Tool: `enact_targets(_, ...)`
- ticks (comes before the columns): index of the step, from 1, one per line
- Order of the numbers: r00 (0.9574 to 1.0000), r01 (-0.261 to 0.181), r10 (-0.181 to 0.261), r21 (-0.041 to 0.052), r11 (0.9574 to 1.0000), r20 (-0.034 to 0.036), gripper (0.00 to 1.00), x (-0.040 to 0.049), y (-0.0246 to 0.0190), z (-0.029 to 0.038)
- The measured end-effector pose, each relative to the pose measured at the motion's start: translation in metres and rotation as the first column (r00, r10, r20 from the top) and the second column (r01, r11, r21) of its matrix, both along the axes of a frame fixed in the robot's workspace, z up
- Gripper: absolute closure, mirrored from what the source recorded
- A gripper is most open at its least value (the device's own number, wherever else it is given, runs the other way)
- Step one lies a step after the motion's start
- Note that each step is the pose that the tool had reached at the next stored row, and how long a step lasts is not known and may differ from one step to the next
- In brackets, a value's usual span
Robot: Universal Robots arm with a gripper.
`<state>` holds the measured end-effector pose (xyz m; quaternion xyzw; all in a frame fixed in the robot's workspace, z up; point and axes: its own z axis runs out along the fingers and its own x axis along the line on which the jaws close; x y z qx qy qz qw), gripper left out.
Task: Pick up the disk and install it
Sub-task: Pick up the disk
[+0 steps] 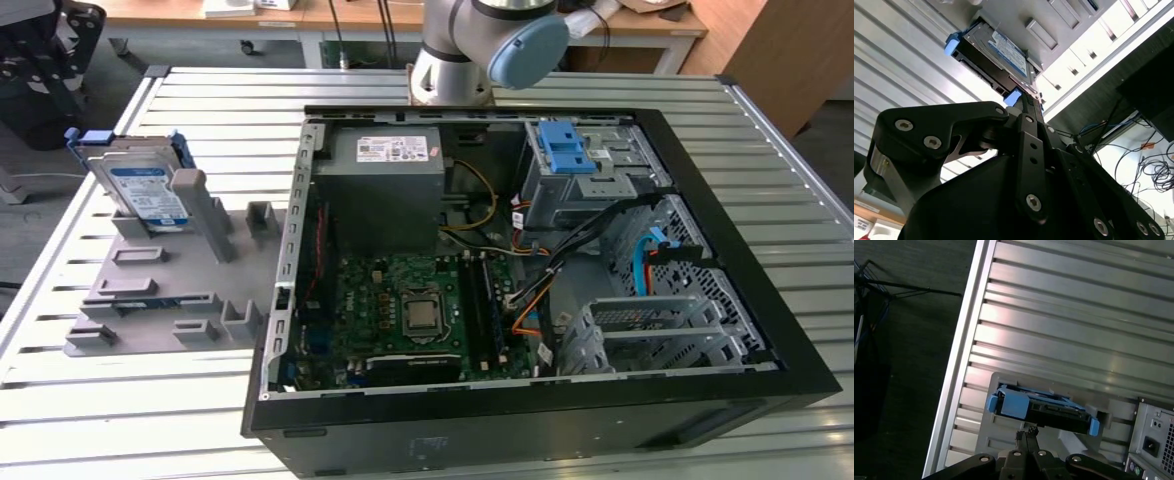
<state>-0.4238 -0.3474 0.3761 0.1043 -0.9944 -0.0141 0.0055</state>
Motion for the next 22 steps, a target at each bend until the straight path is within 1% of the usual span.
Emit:
enact_targets(10,0.9989,-0.046,0.046,0.0,0.9989,0.0,0.89,0.0,0.0,0.0)
enact_targets(22,0.9954,-0.096,0.096,0.0,0.9954,0.0,0.89,0.0,0.0,0.0)
